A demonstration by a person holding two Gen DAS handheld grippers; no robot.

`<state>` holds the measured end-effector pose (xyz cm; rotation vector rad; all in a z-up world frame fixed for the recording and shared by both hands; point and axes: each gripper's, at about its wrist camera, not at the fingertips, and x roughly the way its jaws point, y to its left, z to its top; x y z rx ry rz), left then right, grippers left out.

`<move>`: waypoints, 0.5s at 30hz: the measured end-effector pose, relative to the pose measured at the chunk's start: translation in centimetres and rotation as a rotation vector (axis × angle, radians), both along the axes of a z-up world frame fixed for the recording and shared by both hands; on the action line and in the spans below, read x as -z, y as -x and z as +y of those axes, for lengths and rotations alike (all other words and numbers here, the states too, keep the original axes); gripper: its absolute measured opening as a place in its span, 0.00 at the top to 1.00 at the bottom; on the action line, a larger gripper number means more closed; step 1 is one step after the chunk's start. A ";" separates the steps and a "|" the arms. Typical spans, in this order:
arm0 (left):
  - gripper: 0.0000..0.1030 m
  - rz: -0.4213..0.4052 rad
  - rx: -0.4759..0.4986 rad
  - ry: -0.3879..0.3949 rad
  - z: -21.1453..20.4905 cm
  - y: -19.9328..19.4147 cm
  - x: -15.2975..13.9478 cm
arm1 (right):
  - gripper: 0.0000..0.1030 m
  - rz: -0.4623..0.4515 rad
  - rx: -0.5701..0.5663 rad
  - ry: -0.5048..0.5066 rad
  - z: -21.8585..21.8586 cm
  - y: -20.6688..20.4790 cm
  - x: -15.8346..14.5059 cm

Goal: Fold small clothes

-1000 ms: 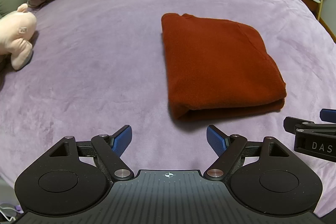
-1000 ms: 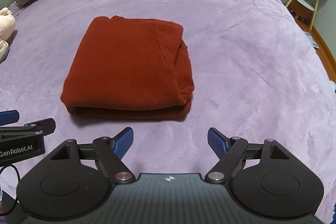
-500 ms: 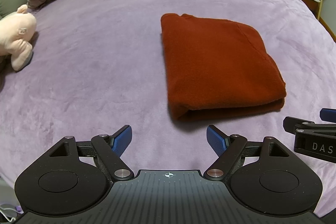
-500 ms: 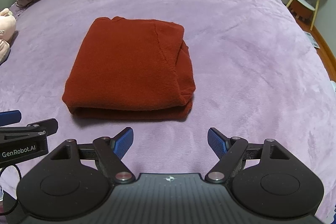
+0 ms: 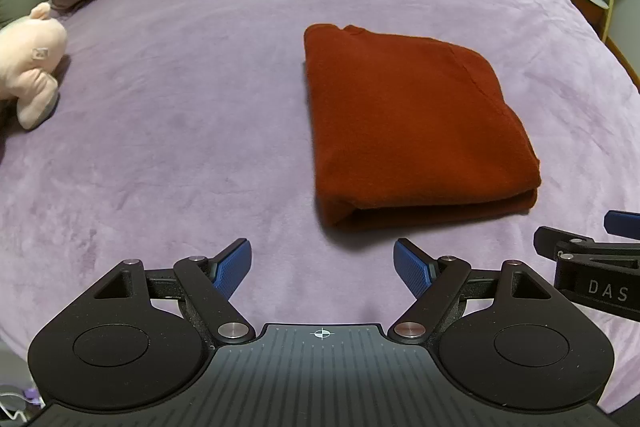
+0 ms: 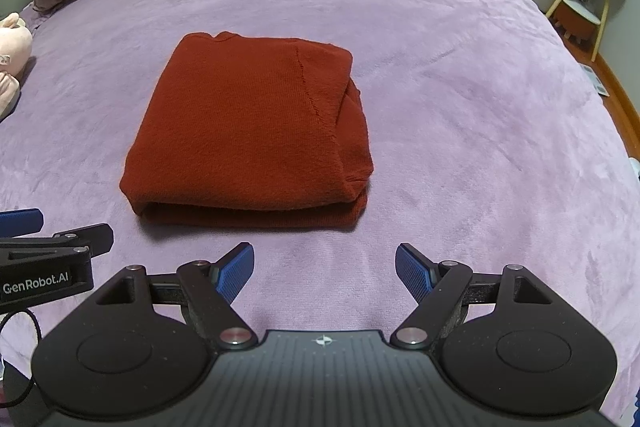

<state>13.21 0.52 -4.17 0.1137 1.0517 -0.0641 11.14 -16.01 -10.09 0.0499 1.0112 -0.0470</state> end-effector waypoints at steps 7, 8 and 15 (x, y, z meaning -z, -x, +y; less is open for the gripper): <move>0.19 0.003 0.000 0.007 0.1 0.1 0.0 | 0.24 -0.002 -0.005 0.004 0.3 0.2 0.0; 0.19 0.003 0.001 0.007 0.1 0.1 0.0 | 0.24 -0.002 -0.005 0.004 0.3 0.2 0.0; 0.19 0.003 0.000 0.005 0.0 0.1 0.0 | 0.24 -0.003 -0.004 0.006 0.4 0.2 -0.1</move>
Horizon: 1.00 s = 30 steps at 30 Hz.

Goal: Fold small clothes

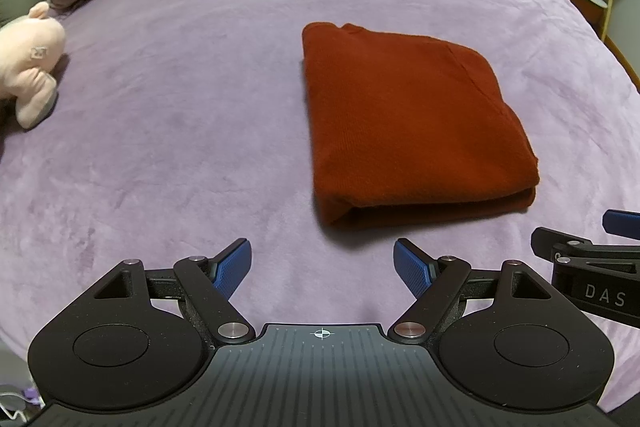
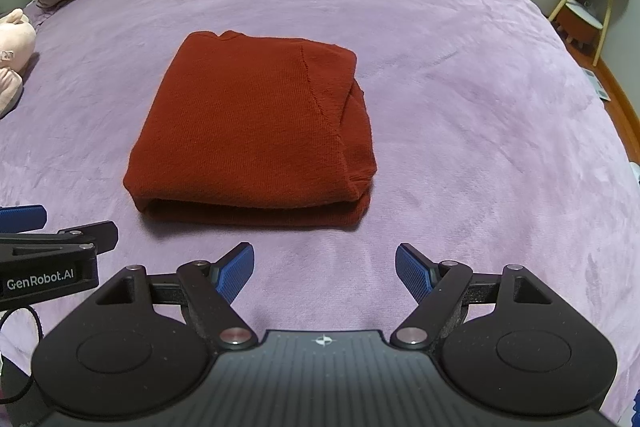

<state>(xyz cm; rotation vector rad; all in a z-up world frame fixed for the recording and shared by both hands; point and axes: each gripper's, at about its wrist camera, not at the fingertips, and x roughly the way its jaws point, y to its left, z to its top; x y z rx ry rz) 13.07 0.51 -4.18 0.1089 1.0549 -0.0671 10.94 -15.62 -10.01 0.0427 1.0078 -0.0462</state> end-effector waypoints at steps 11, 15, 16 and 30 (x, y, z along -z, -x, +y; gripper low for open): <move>0.19 0.009 0.002 0.004 0.0 -0.2 0.1 | 0.24 -0.003 -0.004 0.000 0.1 0.1 0.0; 0.19 0.006 0.005 0.006 0.0 -0.1 0.1 | 0.24 -0.002 -0.004 0.003 0.2 0.2 0.1; 0.19 -0.002 0.008 0.002 0.0 0.0 0.1 | 0.24 -0.002 -0.004 0.003 0.2 0.2 0.1; 0.19 -0.032 0.033 -0.074 -0.9 0.7 0.2 | 0.24 -0.010 -0.005 0.010 0.2 0.3 -0.2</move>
